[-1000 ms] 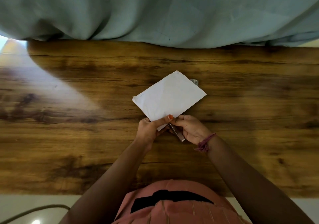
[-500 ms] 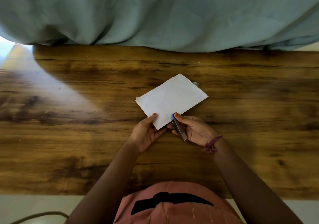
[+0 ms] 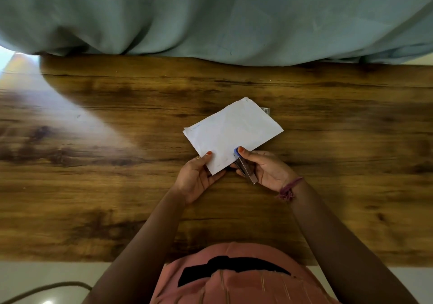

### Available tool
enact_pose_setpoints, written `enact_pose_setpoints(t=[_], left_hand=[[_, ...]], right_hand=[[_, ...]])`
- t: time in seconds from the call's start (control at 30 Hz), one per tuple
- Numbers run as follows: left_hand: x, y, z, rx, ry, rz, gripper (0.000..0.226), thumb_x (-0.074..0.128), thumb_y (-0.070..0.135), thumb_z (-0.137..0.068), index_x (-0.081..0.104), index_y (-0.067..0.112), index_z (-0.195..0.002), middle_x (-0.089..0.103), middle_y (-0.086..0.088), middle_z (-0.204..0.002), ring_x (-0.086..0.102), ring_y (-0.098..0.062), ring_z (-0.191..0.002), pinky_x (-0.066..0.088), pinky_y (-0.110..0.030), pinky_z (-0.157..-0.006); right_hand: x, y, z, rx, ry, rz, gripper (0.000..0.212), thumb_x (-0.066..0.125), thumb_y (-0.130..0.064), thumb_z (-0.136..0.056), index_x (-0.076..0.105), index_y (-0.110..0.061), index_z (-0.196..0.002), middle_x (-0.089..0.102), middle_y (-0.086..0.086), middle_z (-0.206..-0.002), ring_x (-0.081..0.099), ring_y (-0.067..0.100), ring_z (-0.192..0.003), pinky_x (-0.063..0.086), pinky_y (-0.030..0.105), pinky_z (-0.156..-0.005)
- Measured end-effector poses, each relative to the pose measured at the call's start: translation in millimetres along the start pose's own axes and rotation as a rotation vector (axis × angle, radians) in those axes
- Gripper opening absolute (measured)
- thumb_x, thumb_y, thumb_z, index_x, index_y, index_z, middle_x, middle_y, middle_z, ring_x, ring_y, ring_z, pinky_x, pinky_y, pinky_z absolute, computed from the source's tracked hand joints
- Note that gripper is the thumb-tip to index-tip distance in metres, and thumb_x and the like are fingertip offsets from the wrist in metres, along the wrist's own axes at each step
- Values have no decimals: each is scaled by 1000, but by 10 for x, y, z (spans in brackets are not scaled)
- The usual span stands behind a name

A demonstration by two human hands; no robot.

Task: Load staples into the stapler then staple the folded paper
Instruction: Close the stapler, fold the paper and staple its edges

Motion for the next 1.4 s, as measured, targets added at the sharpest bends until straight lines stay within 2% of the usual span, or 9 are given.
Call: enact_pose_setpoints(t=[0.2, 0.33, 0.6, 0.83, 1.0, 1.13, 1.23, 1.33, 1.4], left_hand=[[0, -7, -16, 12, 13, -5, 30, 55, 16, -93, 54, 8, -123, 68, -15, -117, 67, -28, -107, 58, -39, -80], [-3, -21, -24, 29, 25, -8, 28, 54, 17, -94, 56, 9, -120, 69, -14, -117, 66, -27, -107, 58, -38, -82], [-3, -23, -23, 46, 28, 2, 27, 56, 17, -92, 58, 10, -117, 71, -12, -113, 67, -25, -105, 56, -39, -87], [5, -32, -24, 55, 20, 4, 20, 52, 15, -95, 59, 12, -113, 73, -9, -107, 69, -23, -100, 57, -38, -85], [4, -28, -32, 65, 22, 12, 21, 53, 16, -95, 58, 11, -114, 73, -8, -108, 69, -23, -102, 57, -38, -85], [3, -39, -28, 66, 37, 23, 19, 52, 15, -95, 59, 10, -113, 73, -10, -107, 69, -25, -100, 59, -38, -80], [8, -46, -16, 65, 46, 34, 22, 52, 15, -95, 59, 10, -115, 71, -12, -112, 68, -26, -104, 59, -37, -81], [7, -38, -7, 69, 59, 44, 25, 52, 16, -95, 57, 9, -118, 69, -13, -117, 67, -26, -106, 58, -38, -81], [2, -39, -6, 65, 73, 61, 27, 53, 16, -94, 55, 8, -120, 69, -13, -117, 67, -26, -106, 59, -38, -79]], right_hand=[[10, -19, -2, 0, -13, 34, 36, 73, -22, -69, 65, -4, -99, 75, 8, -86, 72, 19, -77, 59, 31, -67], [22, 5, -5, -2, -12, 41, 36, 73, -22, -67, 65, -6, -99, 75, 8, -86, 72, 20, -78, 58, 32, -69], [69, 22, -28, -32, 56, 62, 39, 74, -21, -64, 64, -6, -99, 75, 5, -81, 72, 17, -74, 58, 30, -68], [69, 54, -97, -57, 179, 108, 16, 72, -18, -77, 64, -8, -86, 75, 3, -71, 72, 14, -67, 58, 24, -56], [96, 14, -96, -7, 185, 109, 20, 74, -19, -75, 65, -7, -88, 75, 4, -72, 72, 14, -66, 58, 24, -54], [51, -1, -46, 32, 84, 70, 37, 77, -23, -65, 66, -7, -96, 75, 5, -85, 73, 17, -78, 60, 31, -70], [-33, -24, 10, 47, 46, 137, 46, 78, -27, -63, 67, -4, -102, 74, 9, -95, 71, 20, -89, 58, 33, -78], [-130, -5, 103, -10, 59, 237, 55, 82, -32, -58, 68, -6, -104, 73, 10, -102, 70, 19, -92, 58, 27, -73], [-227, 3, 200, -74, 101, 305, 62, 84, -37, -50, 68, -10, -104, 74, 9, -99, 71, 15, -87, 57, 23, -67]])
Point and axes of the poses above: each hand's wrist, its own z-axis away from the middle knuckle, its own x-axis out of the palm, y = z × x, the point moved 3 cm from there along -z, towards the middle knuckle
